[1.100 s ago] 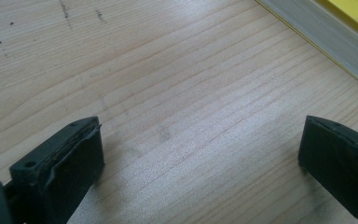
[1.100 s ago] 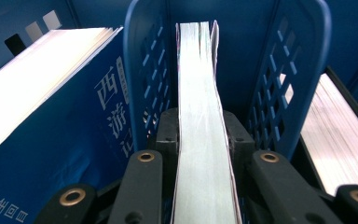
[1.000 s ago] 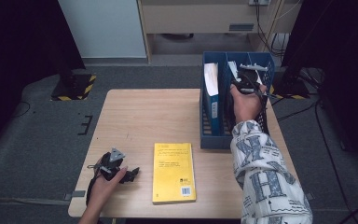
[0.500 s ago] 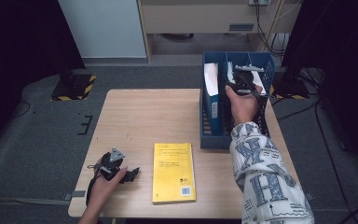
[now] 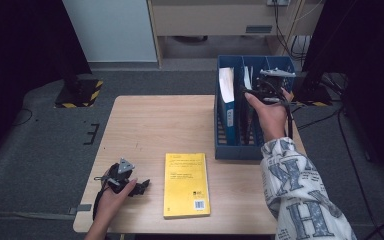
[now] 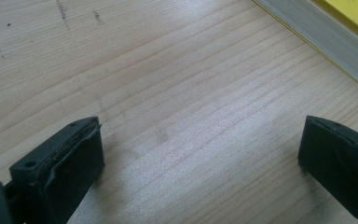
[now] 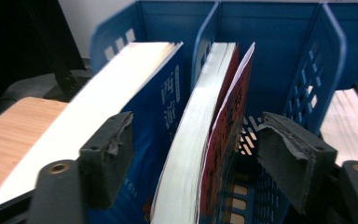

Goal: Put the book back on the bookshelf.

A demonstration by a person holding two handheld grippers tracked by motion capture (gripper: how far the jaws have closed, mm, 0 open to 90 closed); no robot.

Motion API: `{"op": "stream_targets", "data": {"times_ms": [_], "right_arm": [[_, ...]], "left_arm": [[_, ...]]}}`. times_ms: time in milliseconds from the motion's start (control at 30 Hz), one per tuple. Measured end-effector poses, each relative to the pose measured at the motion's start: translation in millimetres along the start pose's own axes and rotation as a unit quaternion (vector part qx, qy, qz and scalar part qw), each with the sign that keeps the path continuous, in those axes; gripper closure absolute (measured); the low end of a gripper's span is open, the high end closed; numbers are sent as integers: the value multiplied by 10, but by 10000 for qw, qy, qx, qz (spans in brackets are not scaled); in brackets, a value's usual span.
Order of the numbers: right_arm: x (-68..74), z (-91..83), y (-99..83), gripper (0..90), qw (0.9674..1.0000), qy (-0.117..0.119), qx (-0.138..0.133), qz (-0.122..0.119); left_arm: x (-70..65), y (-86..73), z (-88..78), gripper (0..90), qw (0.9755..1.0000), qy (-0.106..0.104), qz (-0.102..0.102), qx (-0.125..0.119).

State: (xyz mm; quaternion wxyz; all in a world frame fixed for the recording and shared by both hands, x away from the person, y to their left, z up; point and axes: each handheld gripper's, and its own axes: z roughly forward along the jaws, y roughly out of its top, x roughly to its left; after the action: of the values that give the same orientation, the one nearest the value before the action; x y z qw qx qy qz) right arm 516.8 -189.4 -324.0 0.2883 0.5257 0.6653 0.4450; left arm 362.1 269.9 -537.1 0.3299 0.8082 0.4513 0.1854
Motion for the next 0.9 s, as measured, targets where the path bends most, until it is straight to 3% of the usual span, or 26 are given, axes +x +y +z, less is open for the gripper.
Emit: {"op": "stream_targets", "data": {"times_ms": [433,733,900], "right_arm": [[131,-431,-213,175,9980,522,178,-312],[210,-703,-554,158,9955,784,238,-481],[231,-755,-775,156,9934,967,401,-467]], "left_arm": [[-1,-2,-4,0,10000,-7,5,17],[-1,-2,-4,0,10000,-5,4,19],[1,-2,-6,0,10000,-25,21,31]]}}
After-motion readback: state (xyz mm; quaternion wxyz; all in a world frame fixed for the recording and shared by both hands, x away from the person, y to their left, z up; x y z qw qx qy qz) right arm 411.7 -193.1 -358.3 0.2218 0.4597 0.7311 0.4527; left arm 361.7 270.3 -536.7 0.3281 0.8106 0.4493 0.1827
